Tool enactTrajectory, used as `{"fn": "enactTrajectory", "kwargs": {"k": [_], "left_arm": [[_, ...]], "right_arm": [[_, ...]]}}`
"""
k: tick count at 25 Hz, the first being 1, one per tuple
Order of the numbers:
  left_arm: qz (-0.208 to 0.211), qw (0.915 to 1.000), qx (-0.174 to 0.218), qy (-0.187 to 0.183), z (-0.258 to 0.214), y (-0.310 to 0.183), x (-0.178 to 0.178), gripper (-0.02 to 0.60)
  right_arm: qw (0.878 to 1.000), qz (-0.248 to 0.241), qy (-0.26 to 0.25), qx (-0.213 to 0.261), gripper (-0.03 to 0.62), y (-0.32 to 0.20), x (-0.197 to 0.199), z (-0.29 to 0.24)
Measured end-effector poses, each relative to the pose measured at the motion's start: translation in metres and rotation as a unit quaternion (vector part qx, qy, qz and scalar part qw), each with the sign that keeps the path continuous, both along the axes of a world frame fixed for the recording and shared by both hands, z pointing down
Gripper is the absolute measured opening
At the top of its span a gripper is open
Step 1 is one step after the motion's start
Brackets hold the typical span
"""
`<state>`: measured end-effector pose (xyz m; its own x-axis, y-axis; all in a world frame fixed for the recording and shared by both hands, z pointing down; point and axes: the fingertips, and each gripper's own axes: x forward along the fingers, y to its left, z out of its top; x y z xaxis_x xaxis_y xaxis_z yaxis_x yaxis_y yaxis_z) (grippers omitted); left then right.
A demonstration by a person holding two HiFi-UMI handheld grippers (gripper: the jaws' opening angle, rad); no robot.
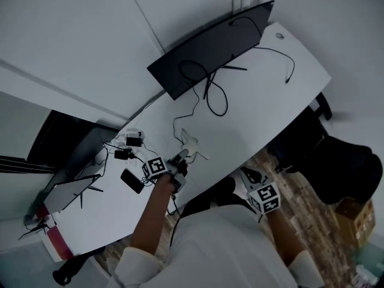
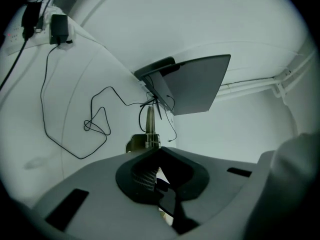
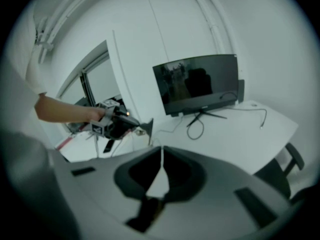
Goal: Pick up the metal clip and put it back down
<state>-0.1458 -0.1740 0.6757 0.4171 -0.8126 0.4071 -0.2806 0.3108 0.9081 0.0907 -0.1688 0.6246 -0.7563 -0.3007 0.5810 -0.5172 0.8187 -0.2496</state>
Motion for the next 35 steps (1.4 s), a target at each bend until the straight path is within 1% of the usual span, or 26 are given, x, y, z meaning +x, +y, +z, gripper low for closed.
{"fn": "enactTrajectory", "kwargs": {"k": [5,10,16,19,24,35], "left_arm": [[-0.022,0.9998,0.0,0.003,-0.004,0.029,-0.016,0.038],[-0.04,0.9992,0.007,0.007,-0.007,0.048,-0.027,0.038],[-0.046,0.999,0.002,0.003,-0.001,0.066,-0.034,0.038],[-0.042,0.9991,0.004,-0.001,0.004,0.071,-0.035,0.038],[-0.03,0.9995,-0.005,-0.005,0.019,0.082,-0.032,0.038],[0.007,0.9998,-0.016,-0.004,0.074,0.1,-0.019,0.038]], "right_arm": [[1.0,-0.019,-0.004,0.005,0.034,0.007,-0.017,-0.003],[0.999,-0.043,-0.002,0.006,0.034,0.012,-0.034,-0.004],[0.998,-0.059,-0.002,0.003,0.034,0.018,-0.048,-0.003],[0.998,-0.064,0.002,0.0,0.034,0.02,-0.051,0.001],[0.998,-0.069,0.007,-0.005,0.034,0.026,-0.053,0.006],[0.996,-0.079,0.033,-0.025,0.034,0.045,-0.056,0.024]]}}
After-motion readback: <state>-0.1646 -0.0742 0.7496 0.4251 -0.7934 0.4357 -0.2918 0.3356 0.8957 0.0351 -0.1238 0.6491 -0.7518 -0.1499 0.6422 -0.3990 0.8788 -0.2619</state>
